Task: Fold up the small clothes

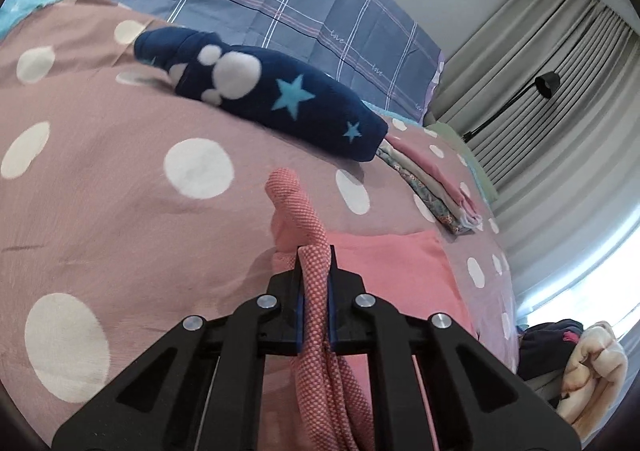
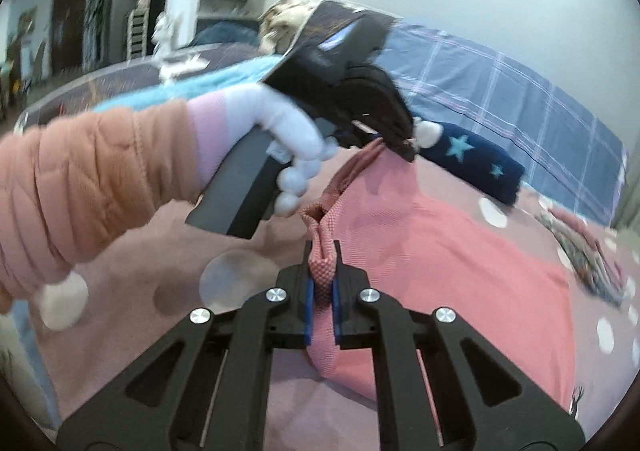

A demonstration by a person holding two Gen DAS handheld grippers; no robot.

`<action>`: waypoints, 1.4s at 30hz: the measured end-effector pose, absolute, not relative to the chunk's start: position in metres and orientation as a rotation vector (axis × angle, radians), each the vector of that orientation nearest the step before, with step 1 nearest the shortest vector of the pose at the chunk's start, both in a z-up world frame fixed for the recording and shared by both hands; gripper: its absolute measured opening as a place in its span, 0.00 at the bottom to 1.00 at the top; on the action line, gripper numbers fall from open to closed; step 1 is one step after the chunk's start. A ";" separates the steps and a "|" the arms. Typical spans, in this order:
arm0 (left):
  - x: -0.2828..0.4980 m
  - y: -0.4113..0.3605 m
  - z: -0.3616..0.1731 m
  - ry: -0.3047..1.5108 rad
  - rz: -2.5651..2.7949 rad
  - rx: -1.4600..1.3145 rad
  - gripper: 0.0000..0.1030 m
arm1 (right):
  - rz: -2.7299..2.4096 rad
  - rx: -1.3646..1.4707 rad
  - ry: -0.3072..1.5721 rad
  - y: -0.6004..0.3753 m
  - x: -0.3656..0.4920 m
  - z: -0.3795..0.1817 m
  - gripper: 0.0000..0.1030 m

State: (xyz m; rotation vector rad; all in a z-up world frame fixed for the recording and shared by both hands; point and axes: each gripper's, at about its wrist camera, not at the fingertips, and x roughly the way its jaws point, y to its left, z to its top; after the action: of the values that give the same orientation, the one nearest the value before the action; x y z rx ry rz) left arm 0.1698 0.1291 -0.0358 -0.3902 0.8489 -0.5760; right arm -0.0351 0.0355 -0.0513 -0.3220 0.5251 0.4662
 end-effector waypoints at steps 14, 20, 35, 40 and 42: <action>0.171 0.022 -0.017 0.893 -0.519 -0.339 0.07 | 0.427 0.103 0.614 -0.099 -0.019 -0.045 0.06; 0.166 -0.043 -0.018 0.903 -0.525 -0.249 0.07 | 0.384 0.206 0.608 -0.158 -0.024 -0.053 0.06; 0.163 -0.173 -0.037 0.963 -0.513 0.021 0.07 | 0.330 0.473 0.655 -0.272 -0.030 -0.094 0.06; 0.160 -0.199 -0.053 0.968 -0.483 0.133 0.07 | 0.345 0.523 0.685 -0.282 -0.035 -0.105 0.06; 0.160 -0.204 -0.057 0.970 -0.473 0.156 0.07 | 0.349 0.537 0.691 -0.282 -0.036 -0.107 0.06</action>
State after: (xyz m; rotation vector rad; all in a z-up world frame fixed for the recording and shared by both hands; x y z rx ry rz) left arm 0.1603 -0.2043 -0.0571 0.1561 0.9698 -0.4732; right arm -0.0363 -0.2822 -0.1069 0.5373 0.6911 0.3487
